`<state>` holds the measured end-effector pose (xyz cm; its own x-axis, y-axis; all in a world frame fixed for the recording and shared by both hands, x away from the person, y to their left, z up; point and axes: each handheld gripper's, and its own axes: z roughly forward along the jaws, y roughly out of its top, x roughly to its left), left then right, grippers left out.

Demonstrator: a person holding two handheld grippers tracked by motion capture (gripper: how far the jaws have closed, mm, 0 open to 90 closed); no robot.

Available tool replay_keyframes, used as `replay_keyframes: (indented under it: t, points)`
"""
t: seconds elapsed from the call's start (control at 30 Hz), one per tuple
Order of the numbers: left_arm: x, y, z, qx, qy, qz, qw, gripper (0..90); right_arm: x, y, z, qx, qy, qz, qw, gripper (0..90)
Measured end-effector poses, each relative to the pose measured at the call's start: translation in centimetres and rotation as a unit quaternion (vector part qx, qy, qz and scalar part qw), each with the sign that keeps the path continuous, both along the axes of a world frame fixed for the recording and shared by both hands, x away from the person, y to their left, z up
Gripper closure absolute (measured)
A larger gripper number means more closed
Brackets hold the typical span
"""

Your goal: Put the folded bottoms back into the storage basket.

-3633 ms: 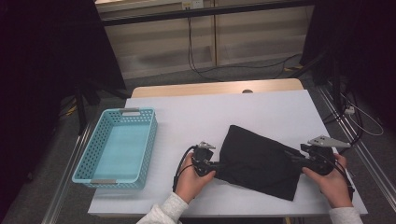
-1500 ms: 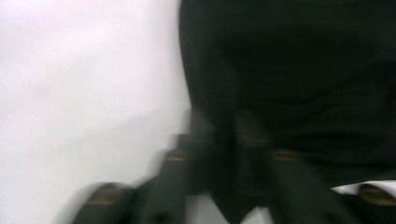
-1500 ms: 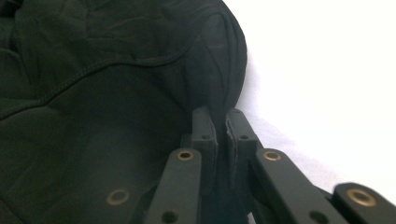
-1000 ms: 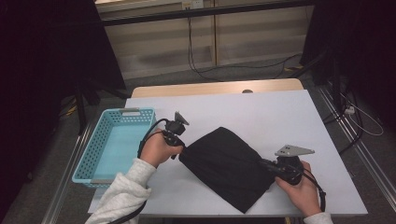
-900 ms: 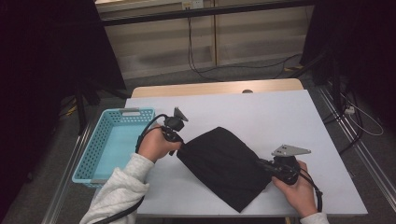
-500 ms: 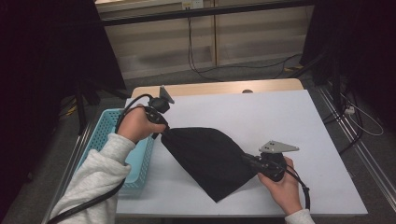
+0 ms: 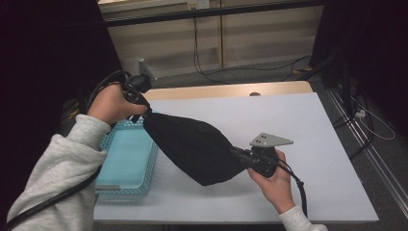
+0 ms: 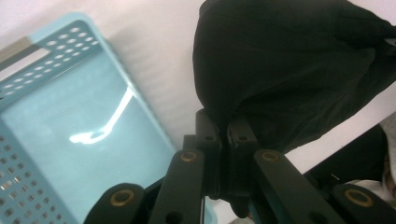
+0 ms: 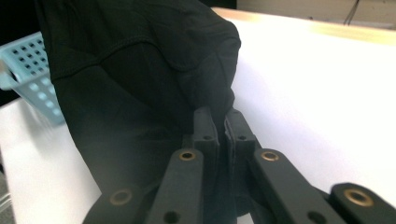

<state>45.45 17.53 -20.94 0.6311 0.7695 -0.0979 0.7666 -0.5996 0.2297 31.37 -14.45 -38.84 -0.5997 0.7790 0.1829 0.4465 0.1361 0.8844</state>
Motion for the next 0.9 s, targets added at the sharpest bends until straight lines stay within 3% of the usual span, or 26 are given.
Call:
replay_keyframes:
  t: [0.4, 0.63, 0.9]
  points:
    - [0.4, 3.6, 4.2, 0.006, -0.005, 0.022, 0.9997, 86.2, 1.3, 3.3, 3.0, 0.020, -0.024, 0.031, 0.9990, 85.6]
    - [-0.1, 5.9, 6.9, 0.013, -0.020, 0.035, 0.9991, 86.2, 2.3, 5.7, 4.2, 0.035, -0.034, 0.053, 0.9974, 85.6]
    - [0.5, 10.3, 7.7, 0.026, -0.021, 0.070, 0.9970, 86.2, 2.9, 10.4, 4.7, 0.054, -0.040, 0.084, 0.9942, 85.6]
